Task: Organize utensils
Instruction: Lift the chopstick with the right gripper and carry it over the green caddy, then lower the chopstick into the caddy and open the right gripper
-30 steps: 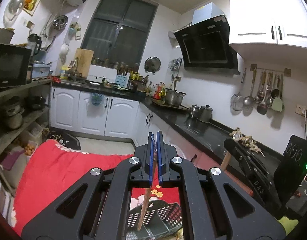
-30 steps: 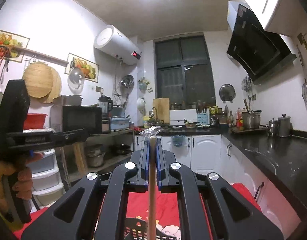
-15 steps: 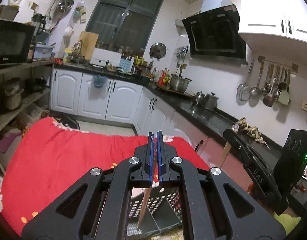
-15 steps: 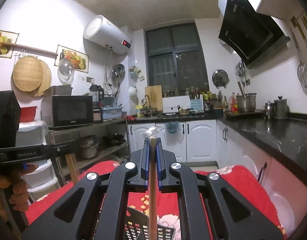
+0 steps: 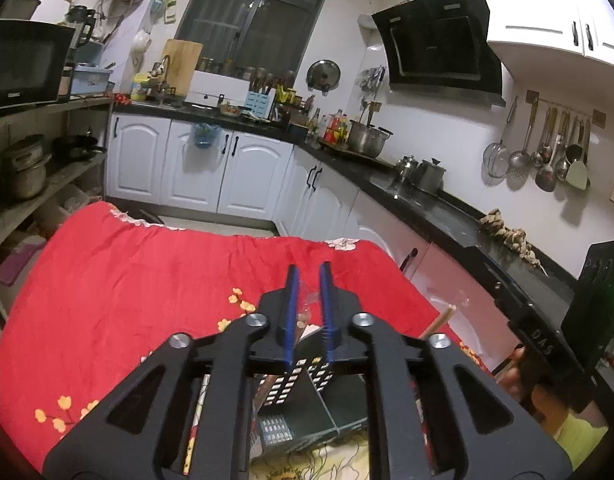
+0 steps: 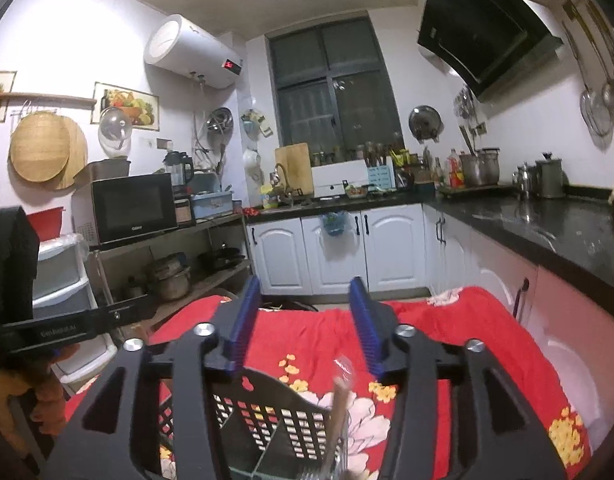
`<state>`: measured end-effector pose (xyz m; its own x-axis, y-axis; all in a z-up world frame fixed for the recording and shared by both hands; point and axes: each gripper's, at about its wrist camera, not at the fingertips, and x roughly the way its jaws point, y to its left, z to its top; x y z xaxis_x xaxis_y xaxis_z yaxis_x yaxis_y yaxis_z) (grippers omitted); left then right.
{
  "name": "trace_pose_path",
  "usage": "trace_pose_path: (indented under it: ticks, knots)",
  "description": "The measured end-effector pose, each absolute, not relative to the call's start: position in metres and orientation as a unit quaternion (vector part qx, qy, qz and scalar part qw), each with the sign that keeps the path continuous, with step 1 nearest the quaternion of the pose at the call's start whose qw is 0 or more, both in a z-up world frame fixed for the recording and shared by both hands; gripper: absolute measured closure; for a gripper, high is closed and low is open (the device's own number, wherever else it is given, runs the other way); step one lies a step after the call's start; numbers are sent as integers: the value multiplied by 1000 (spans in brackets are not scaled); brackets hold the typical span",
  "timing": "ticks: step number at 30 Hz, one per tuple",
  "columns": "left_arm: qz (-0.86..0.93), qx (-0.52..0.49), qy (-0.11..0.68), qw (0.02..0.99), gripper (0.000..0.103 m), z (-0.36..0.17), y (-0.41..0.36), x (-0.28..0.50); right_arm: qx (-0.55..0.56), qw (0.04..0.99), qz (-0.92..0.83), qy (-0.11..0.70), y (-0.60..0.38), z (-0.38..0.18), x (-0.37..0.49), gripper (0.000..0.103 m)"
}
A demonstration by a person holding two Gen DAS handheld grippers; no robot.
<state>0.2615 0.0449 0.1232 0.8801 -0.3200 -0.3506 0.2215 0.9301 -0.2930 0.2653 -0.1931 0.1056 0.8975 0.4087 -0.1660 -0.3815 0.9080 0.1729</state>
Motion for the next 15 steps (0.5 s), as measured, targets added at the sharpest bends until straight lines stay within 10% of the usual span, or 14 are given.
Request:
trace_pose_path:
  ticks: [8,15]
  knots:
    - [-118,-135,196,964,29,119,56,247,62,970,196,131,-202,102,253,37]
    - [-100,-146,191,965,11,119,64,233,50,969,190,152,-205,96,239,30]
